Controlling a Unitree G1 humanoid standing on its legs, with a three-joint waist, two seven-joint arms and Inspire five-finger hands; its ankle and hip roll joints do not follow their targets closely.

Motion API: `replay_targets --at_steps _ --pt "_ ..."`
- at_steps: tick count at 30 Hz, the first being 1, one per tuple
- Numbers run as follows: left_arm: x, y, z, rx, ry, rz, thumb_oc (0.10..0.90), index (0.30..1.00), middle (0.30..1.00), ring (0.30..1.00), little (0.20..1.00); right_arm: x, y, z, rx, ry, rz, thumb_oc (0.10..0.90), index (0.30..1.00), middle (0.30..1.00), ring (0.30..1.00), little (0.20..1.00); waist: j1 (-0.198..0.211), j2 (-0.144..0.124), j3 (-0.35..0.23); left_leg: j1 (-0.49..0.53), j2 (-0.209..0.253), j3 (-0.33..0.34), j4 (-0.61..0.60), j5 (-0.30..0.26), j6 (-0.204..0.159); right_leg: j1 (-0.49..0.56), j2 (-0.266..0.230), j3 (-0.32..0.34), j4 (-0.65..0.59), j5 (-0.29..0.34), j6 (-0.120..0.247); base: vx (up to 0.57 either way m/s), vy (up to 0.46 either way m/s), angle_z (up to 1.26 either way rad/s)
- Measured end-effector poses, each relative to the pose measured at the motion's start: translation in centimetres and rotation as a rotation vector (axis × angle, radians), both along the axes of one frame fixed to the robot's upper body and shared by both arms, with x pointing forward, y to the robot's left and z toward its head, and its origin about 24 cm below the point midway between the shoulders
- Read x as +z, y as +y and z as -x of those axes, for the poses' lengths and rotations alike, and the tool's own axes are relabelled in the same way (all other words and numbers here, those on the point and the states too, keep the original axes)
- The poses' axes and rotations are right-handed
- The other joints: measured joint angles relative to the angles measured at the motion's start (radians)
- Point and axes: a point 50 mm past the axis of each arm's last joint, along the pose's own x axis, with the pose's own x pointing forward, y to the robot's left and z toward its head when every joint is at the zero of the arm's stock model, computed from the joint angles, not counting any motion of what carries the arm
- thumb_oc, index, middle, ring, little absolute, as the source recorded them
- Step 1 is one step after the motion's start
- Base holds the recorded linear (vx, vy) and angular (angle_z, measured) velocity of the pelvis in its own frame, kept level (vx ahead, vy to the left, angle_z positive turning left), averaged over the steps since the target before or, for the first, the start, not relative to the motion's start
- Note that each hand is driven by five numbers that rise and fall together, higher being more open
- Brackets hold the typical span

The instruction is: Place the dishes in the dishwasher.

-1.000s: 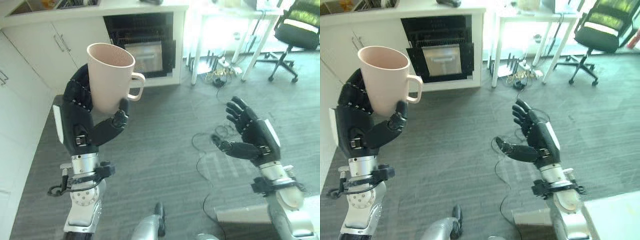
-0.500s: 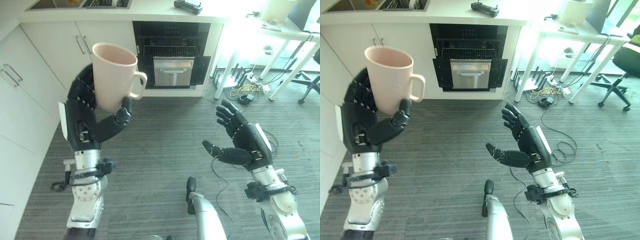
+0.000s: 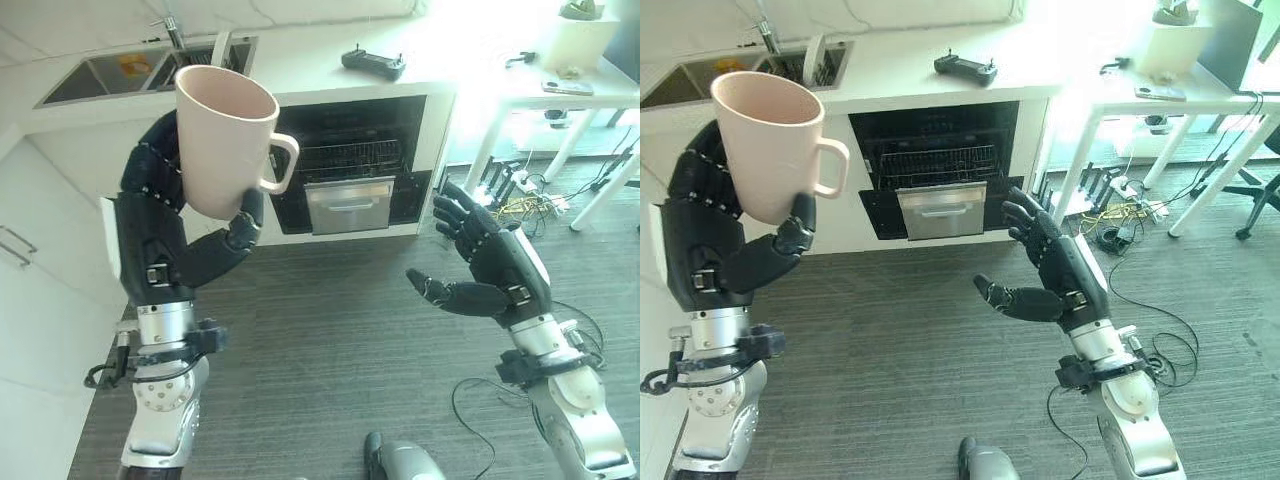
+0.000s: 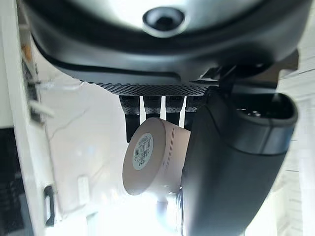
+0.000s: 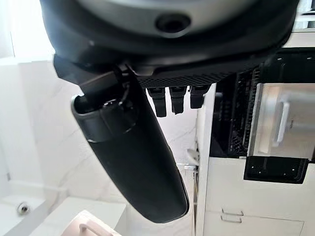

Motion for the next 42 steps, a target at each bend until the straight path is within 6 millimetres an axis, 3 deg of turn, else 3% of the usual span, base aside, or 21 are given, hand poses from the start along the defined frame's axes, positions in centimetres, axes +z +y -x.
replay_targets --at_steps 2,4,6,8,10,12,13,16,19,21,22,23,24,25,26,27,28,32,36,38,42 --pt "0.2 -0.5 -0.2 -0.042 -0.013 -0.021 0.400 0.300 0.300 0.300 0.300 0.2 -0.2 -0.1 -0.024 -0.015 -0.016 0.800 0.900 0.900 0.900 0.900 0.007 -0.012 0.010 -0.165 0.026 0.015 -0.021 -0.038 0.086 0.027 -0.006 -0.011 -0.032 -0.018 -0.003 0.26 0.083 0.11" --pt "-0.7 -0.1 0.0 -0.027 0.027 -0.025 0.400 0.300 0.300 0.300 0.300 -0.3 -0.2 -0.2 -0.021 0.004 -0.025 0.800 0.900 0.900 0.900 0.900 0.014 -0.026 0.026 -0.151 0.055 0.063 -0.417 -0.014 0.104 0.102 0.002 -0.005 -0.061 -0.033 0.025 0.27 0.219 -0.05" --pt "-1.1 0.0 0.1 -0.020 0.046 -0.021 0.400 0.300 0.300 0.300 0.300 -0.4 -0.3 -0.3 -0.029 0.005 -0.030 0.800 0.900 0.900 0.900 0.900 0.007 0.013 0.030 -0.137 0.085 0.061 -0.683 0.021 0.095 0.129 0.031 0.003 -0.053 -0.057 0.037 0.27 0.248 -0.09" --pt "-1.1 0.0 -0.1 -0.022 0.030 -0.022 0.400 0.300 0.300 0.300 0.300 -0.5 -0.6 0.0 -0.022 0.017 -0.006 0.800 0.900 0.900 0.900 0.900 -0.003 0.063 0.031 -0.229 0.134 -0.002 -0.613 0.033 0.079 0.116 0.063 -0.002 -0.025 -0.093 0.041 0.26 0.194 -0.14" --pt "-1.2 0.1 0.1 -0.020 0.022 -0.019 0.400 0.300 0.300 0.300 0.300 -1.1 -1.5 0.7 -0.019 0.058 0.046 0.800 0.900 0.900 0.900 0.900 0.001 0.065 0.029 -0.215 0.129 -0.043 -0.594 0.048 0.078 0.130 0.036 0.031 0.018 -0.151 0.083 0.40 0.320 -0.39" --pt "-1.3 0.5 0.1 -0.006 0.018 -0.011 0.400 0.300 0.300 0.300 0.300 -0.7 -1.4 0.7 0.013 0.051 0.049 0.800 0.900 0.900 0.900 0.900 0.004 0.030 0.031 -0.134 0.078 0.074 -0.558 0.137 0.146 0.190 -0.058 0.078 0.032 -0.204 0.178 0.49 0.355 -0.65" --pt "-1.0 0.7 -0.3 0.010 0.006 -0.006 0.400 0.300 0.300 0.300 0.300 -0.3 -0.8 0.9 0.032 0.027 0.028 0.800 0.900 0.900 0.900 0.900 -0.001 0.000 0.030 -0.116 0.025 0.110 -0.494 0.083 0.188 0.251 -0.125 0.076 -0.011 -0.200 0.197 0.58 0.389 -0.45" --pt "1.9 -0.2 -1.6 -0.029 -0.120 -0.012 0.400 0.300 0.300 0.300 0.300 1.6 1.1 0.9 0.088 -0.070 -0.053 0.800 0.900 0.900 0.900 0.900 0.012 -0.040 0.004 -0.088 -0.046 0.133 -0.407 -0.057 0.256 0.282 -0.207 0.059 0.024 -0.103 0.242 0.48 0.333 0.02" --pt "2.1 -0.1 -2.0 -0.027 -0.097 -0.021 0.400 0.300 0.300 0.300 0.300 2.6 2.6 -0.3 0.118 -0.108 -0.105 0.800 0.900 0.900 0.900 0.900 0.054 -0.038 -0.010 -0.018 -0.094 0.155 -0.459 -0.085 0.309 0.243 -0.204 0.026 0.064 -0.089 0.270 0.34 0.294 0.04" --pt "2.1 -0.2 -2.0 -0.037 -0.090 -0.033 0.400 0.300 0.300 0.300 0.300 1.6 2.4 -0.2 0.100 -0.054 -0.106 0.800 0.900 0.900 0.900 0.900 0.057 -0.027 -0.015 0.025 -0.098 0.147 -0.514 -0.082 0.313 0.218 -0.174 0.016 0.101 0.026 0.322 0.23 0.258 -0.07" --pt "2.1 -0.1 -2.0 -0.032 -0.091 -0.030 0.400 0.300 0.300 0.300 0.300 1.2 2.4 0.0 0.091 -0.038 -0.116 0.800 0.900 0.900 0.900 0.900 0.048 -0.018 -0.009 0.032 -0.095 0.121 -0.516 -0.092 0.340 0.075 -0.172 0.042 0.352 0.125 0.332 0.20 0.066 -0.14" --pt "1.7 -0.1 -2.2 -0.024 -0.070 -0.020 0.400 0.300 0.300 0.300 0.300 0.8 2.3 0.3 0.085 -0.019 -0.113 0.800 0.900 0.900 0.900 0.900 0.020 -0.008 0.002 0.042 -0.095 0.121 -0.521 -0.094 0.347 -0.097 -0.171 0.049 0.626 0.104 0.308 0.26 -0.100 -0.06" --pt "0.9 -0.2 -2.4 -0.025 -0.025 -0.010 0.400 0.300 0.300 0.300 0.300 0.4 2.2 0.3 0.081 0.007 -0.105 0.800 0.900 0.900 0.900 0.900 0.001 0.014 0.015 0.086 -0.096 0.127 -0.566 -0.083 0.319 -0.178 -0.156 0.016 0.624 0.030 0.233 0.24 -0.184 -0.11" --pt "-0.3 -0.3 -2.7 -0.031 0.045 -0.027 0.400 0.300 0.300 0.300 0.300 -0.5 2.1 0.0 0.081 0.048 -0.092 0.800 0.900 0.900 0.900 0.900 0.004 0.034 0.030 0.152 -0.087 0.133 -0.603 -0.080 0.125 -0.185 -0.094 -0.060 0.352 -0.006 0.123 0.22 -0.280 -0.08" --pt "-0.1 0.0 -2.7 -0.040 0.052 -0.072 0.400 0.300 0.300 0.300 0.300 -1.3 2.2 -0.2 0.070 0.074 -0.118 0.800 0.900 0.900 0.900 0.900 0.013 -0.063 0.035 0.047 -0.146 0.065 -0.386 -0.036 0.050 -0.178 -0.155 -0.088 0.081 0.066 0.088 0.20 -0.364 0.38" --pt "0.8 -0.1 -2.3 -0.057 0.024 -0.116 0.400 0.300 0.300 0.300 0.300 -0.9 1.2 -0.2 0.038 0.053 -0.107 0.800 0.900 0.900 0.900 0.900 0.002 -0.077 0.025 -0.049 -0.042 -0.033 -0.299 -0.129 0.177 -0.205 -0.196 -0.099 -0.062 0.112 0.138 0.29 -0.464 -0.01" --pt "0.5 0.7 -1.2 -0.014 0.008 -0.090 0.400 0.300 0.300 0.300 0.300 -0.9 1.4 -0.8 0.047 0.053 -0.109 0.800 0.900 0.900 0.900 0.900 0.061 -0.092 0.039 -0.047 -0.039 0.020 -0.268 -0.217 0.167 -0.308 -0.243 -0.058 -0.044 0.129 0.180 0.38 -0.479 0.05" --pt "-1.9 1.3 -1.0 0.082 0.109 0.034 0.400 0.300 0.300 0.300 0.300 -1.7 3.0 -0.5 0.111 0.095 -0.138 0.800 0.900 0.900 0.900 0.900 0.041 -0.011 0.086 0.048 -0.010 -0.016 -0.293 -0.258 0.158 -0.373 -0.264 0.051 -0.005 0.159 0.213 0.41 -0.469 -0.05" --pt "-0.3 0.2 -0.2 0.038 0.041 0.012 0.400 0.300 0.300 0.300 0.300 -0.8 3.3 -0.9 0.141 0.066 -0.095 0.800 0.900 0.900 0.900 0.900 0.030 -0.027 0.056 0.221 0.076 -0.049 -0.508 -0.222 0.052 -0.191 -0.157 -0.045 0.054 0.143 0.196 0.38 -0.498 0.17" --pt "0.8 -0.2 0.1 0.015 -0.004 -0.036 0.400 0.300 0.300 0.300 0.300 0.5 2.8 -1.3 0.128 0.023 -0.065 0.800 0.900 0.900 0.900 0.900 0.024 -0.008 0.043 0.255 0.154 -0.036 -0.548 -0.161 0.011 -0.196 -0.087 -0.088 0.132 0.066 0.113 0.31 -0.417 0.00" --pt "0.9 -0.2 0.2 0.012 -0.009 -0.041 0.400 0.300 0.300 0.300 0.300 0.6 1.8 -1.3 0.079 0.020 -0.059 0.800 0.900 0.900 0.900 0.900 0.028 -0.010 0.027 0.249 0.204 -0.027 -0.496 -0.017 0.009 -0.148 -0.027 -0.100 0.121 -0.003 0.048 0.21 -0.297 -0.14"
